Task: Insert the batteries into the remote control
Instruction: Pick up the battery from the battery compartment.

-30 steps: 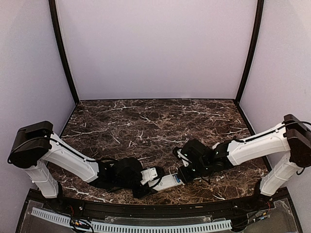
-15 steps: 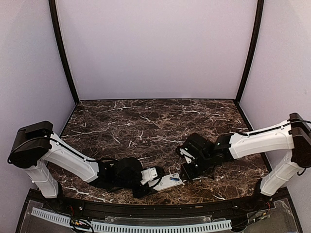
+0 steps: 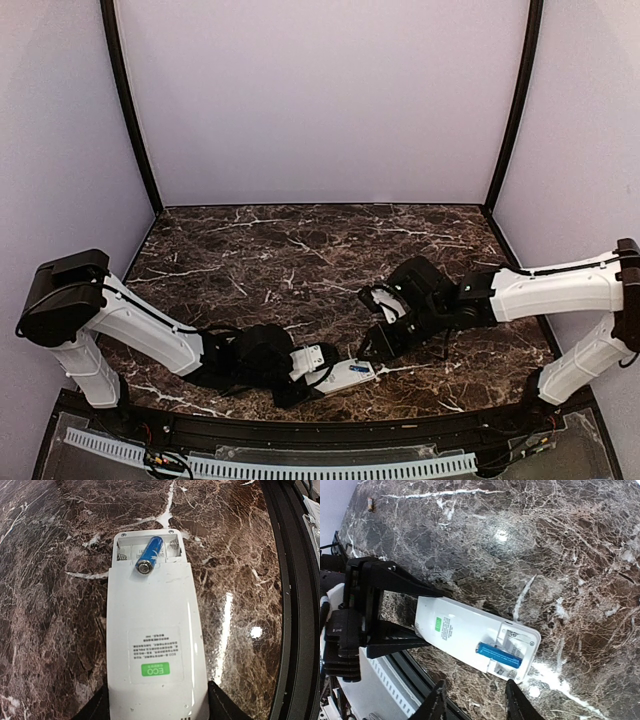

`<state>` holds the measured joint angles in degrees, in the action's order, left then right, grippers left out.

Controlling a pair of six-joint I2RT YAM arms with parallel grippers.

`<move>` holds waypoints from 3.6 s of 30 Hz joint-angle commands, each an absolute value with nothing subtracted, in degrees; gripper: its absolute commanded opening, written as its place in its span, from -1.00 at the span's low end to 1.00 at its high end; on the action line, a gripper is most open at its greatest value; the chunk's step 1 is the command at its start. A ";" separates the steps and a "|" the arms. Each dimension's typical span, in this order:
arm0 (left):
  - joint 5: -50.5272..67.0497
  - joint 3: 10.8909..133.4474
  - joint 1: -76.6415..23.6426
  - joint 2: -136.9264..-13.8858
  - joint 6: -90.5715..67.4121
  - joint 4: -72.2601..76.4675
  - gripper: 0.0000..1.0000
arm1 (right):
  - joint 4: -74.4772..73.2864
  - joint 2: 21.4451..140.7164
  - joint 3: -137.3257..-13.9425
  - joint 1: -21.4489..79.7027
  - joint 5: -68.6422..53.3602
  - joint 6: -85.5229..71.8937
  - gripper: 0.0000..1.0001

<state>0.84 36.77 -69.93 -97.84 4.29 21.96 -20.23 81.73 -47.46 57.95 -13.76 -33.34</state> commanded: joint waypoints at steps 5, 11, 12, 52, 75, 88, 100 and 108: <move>-0.17 36.22 -69.77 -99.52 6.20 11.67 -0.55 | -14.07 81.69 -45.03 56.70 -16.42 -29.52 -0.05; -0.18 35.61 -69.77 -95.64 6.43 12.51 0.29 | -21.47 83.65 -49.84 56.34 -11.14 -36.25 -0.07; -0.18 35.51 -69.76 -94.68 6.60 12.93 0.34 | -22.12 83.34 -50.19 56.34 -10.37 -37.61 -0.07; 25.27 68.85 -61.00 -111.98 29.26 -6.20 -0.14 | -17.27 64.56 -34.75 53.98 -3.78 -43.70 -0.03; 25.59 69.81 -61.16 -114.28 29.53 -6.99 -0.53 | -15.26 61.79 -30.45 53.96 -2.99 -46.29 -0.04; 25.66 69.80 -61.44 -114.48 29.98 -9.19 -1.00 | -15.33 62.66 -30.84 53.91 -3.06 -46.41 -0.04; 15.68 64.36 -61.44 -101.07 17.49 6.12 -1.00 | -19.47 54.22 -37.35 53.49 -2.15 -41.60 0.00; 0.58 53.71 -63.46 -87.67 7.32 28.10 -1.00 | -11.66 48.34 -43.30 53.11 -0.18 -45.93 0.02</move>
